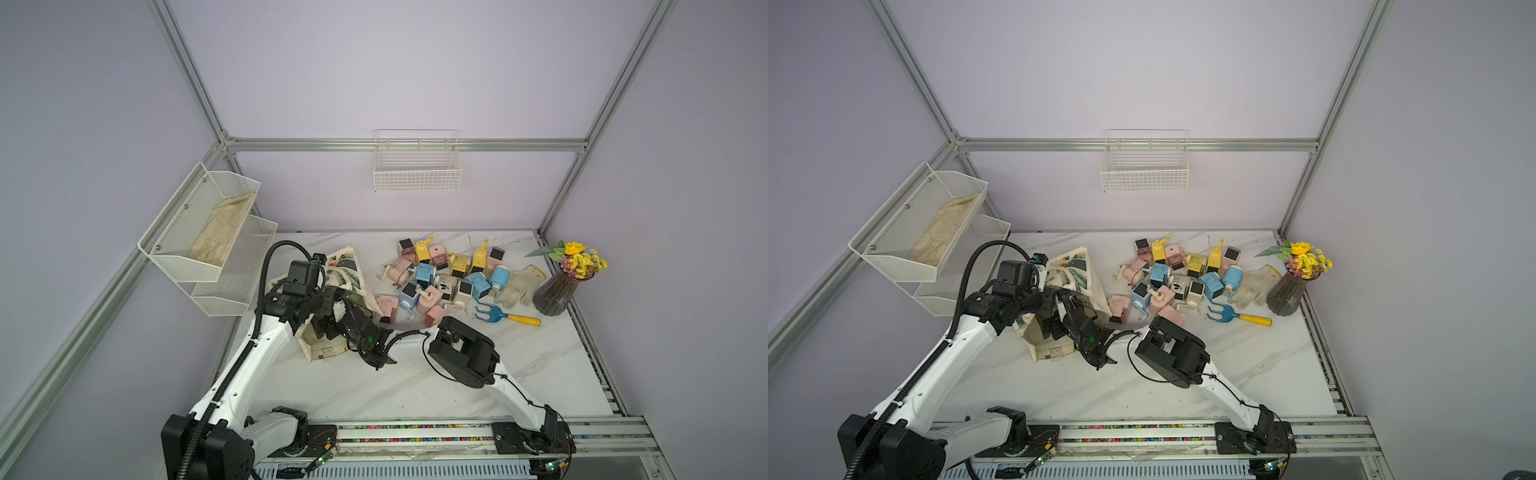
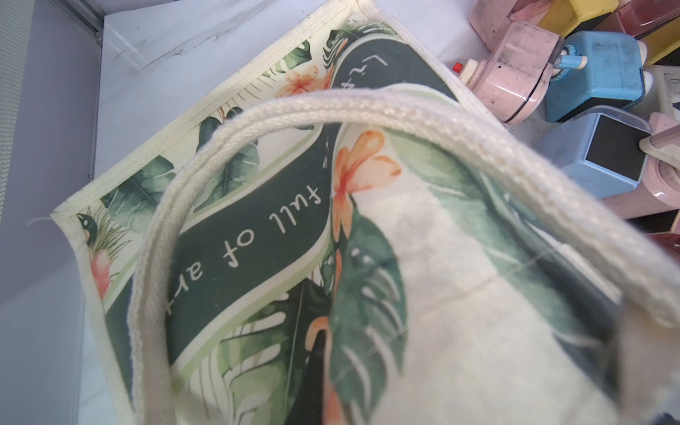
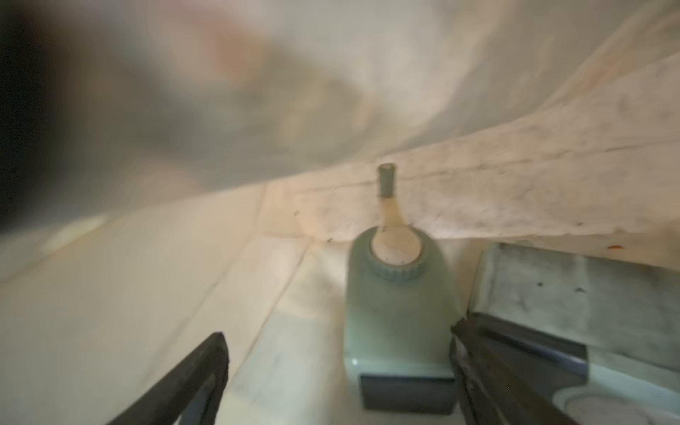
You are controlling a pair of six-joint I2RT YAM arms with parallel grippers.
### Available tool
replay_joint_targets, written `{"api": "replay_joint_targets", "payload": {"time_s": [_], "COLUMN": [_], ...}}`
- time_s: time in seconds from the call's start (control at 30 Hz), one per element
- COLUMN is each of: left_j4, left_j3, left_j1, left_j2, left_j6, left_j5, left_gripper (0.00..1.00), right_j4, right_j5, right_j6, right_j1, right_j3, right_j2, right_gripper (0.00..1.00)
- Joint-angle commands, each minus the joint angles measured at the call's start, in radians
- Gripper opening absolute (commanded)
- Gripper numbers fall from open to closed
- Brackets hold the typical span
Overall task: Take out the pencil sharpeners from the tote bags
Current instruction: Pick up the pencil sharpener from the canvas bag.
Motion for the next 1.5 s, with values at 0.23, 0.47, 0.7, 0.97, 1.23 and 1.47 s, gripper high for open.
{"api": "replay_joint_targets", "payload": {"time_s": [0.23,0.47,0.7,0.97,1.23,1.47], "left_j4": [0.011,0.012,0.013,0.016,0.015,0.007], "left_j3": [0.071,0.071,0.062,0.058,0.054,0.054], "left_j1": [0.005,0.005,0.005,0.005,0.010,0.011], "left_j2": [-0.021,-0.014,-0.015,-0.019,-0.011,-0.010], "left_j6": [-0.009,-0.008,-0.004,-0.003,-0.008,-0.013], "left_j5": [0.096,0.110,0.105,0.058,-0.012,-0.021], "left_gripper": [0.00,0.00,0.00,0.00,0.00,0.00], "right_j4": [-0.163,-0.110,-0.108,0.113,0.161,0.044], "right_j5": [0.088,0.009,0.007,-0.093,-0.208,-0.057], "right_j6": [-0.111,-0.079,-0.187,-0.260,-0.265,-0.198], "right_j1": [-0.014,-0.058,-0.063,-0.059,-0.002,0.111], "right_j3": [0.213,0.265,0.318,-0.038,-0.452,-0.695], "right_j2": [0.201,0.241,0.264,-0.005,-0.423,-0.690], "right_gripper": [0.87,0.96,0.67,0.36,0.29,0.29]}}
